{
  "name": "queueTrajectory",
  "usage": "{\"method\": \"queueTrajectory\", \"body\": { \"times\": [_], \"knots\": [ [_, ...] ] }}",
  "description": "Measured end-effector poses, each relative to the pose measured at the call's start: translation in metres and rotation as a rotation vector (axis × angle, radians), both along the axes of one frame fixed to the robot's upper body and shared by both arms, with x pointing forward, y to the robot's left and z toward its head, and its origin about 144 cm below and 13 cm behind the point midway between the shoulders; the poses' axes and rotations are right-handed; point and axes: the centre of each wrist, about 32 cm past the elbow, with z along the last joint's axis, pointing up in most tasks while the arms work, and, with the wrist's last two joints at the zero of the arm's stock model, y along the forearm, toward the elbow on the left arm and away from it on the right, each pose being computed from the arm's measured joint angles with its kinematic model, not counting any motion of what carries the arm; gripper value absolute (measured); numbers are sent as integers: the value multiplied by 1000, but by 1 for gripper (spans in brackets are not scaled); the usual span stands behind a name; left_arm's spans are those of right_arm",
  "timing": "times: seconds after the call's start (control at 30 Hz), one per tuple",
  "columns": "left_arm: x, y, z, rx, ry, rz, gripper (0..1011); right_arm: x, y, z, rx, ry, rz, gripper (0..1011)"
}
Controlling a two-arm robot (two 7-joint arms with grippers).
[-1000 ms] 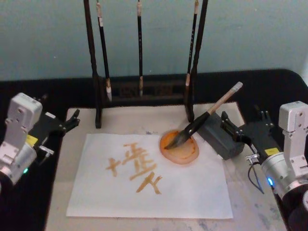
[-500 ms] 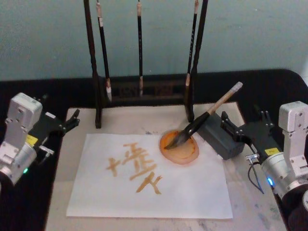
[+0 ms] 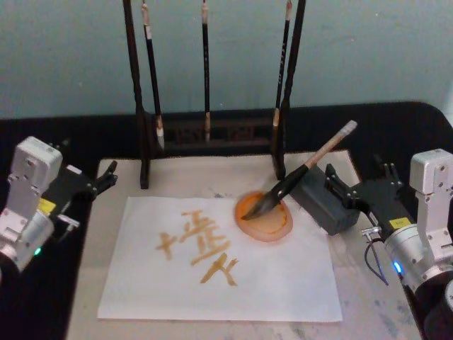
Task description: Pick up the brush from the inkstone, write on the paper, then place the brush back to its original position.
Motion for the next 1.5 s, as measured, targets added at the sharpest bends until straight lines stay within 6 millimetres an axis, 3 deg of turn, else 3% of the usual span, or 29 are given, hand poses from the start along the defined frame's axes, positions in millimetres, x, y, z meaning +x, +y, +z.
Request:
{"method": "queueTrajectory", "body": {
  "times": [1.5],
  "knots": [
    [0,0,0,0,0,0,1010,0,0,0,0,0,0,1000]
  ]
}}
